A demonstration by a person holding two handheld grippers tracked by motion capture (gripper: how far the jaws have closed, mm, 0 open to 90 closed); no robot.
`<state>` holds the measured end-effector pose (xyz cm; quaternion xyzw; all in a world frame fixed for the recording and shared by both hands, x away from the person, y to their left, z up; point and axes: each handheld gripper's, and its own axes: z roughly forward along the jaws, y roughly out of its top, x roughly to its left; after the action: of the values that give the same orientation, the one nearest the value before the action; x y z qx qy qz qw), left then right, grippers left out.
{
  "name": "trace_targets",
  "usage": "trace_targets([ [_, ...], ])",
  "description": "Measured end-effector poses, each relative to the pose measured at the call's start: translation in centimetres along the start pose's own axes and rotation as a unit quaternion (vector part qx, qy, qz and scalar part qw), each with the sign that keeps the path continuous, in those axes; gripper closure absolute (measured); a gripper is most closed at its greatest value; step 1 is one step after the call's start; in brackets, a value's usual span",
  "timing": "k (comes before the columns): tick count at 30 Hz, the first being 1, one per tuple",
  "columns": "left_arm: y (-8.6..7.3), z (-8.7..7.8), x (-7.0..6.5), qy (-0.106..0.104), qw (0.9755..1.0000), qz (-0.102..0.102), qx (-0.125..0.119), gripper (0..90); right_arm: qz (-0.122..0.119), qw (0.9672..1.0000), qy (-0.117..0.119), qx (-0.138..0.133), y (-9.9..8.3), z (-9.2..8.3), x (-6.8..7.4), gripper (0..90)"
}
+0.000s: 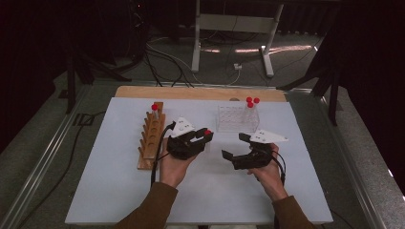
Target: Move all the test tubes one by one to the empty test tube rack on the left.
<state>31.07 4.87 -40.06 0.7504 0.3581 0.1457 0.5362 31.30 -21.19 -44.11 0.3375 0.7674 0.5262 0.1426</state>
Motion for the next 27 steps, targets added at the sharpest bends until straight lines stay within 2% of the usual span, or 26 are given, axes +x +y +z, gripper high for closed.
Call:
trace_targets([
  [6,0.4,-0.7,0.7,0.009,0.9999,-0.003,-0.006,70.9,0.01,0.9998,-0.01,-0.01,0.0,-0.9,-0.8,1.8],
  [9,0.6,-1.1,1.2,0.011,0.9999,0.004,-0.008,70.9,0.017,0.9997,-0.013,-0.012,-0.1,-1.2,-1.1,0.9],
  [13,1.0,-1.7,1.9,0.019,0.9997,0.005,-0.012,70.9,0.021,0.9995,-0.018,-0.014,-0.2,-1.4,-1.4,0.5],
  [21,1.9,-3.5,4.2,0.044,0.9986,0.001,-0.027,70.9,0.02,0.9992,-0.029,-0.018,-0.1,-2.0,-1.7,0.0],
  [27,2.5,-4.8,6.0,0.061,0.9969,-0.004,-0.049,71.0,0.024,0.9989,-0.033,-0.022,-0.2,-2.5,-2.3,0.0],
])
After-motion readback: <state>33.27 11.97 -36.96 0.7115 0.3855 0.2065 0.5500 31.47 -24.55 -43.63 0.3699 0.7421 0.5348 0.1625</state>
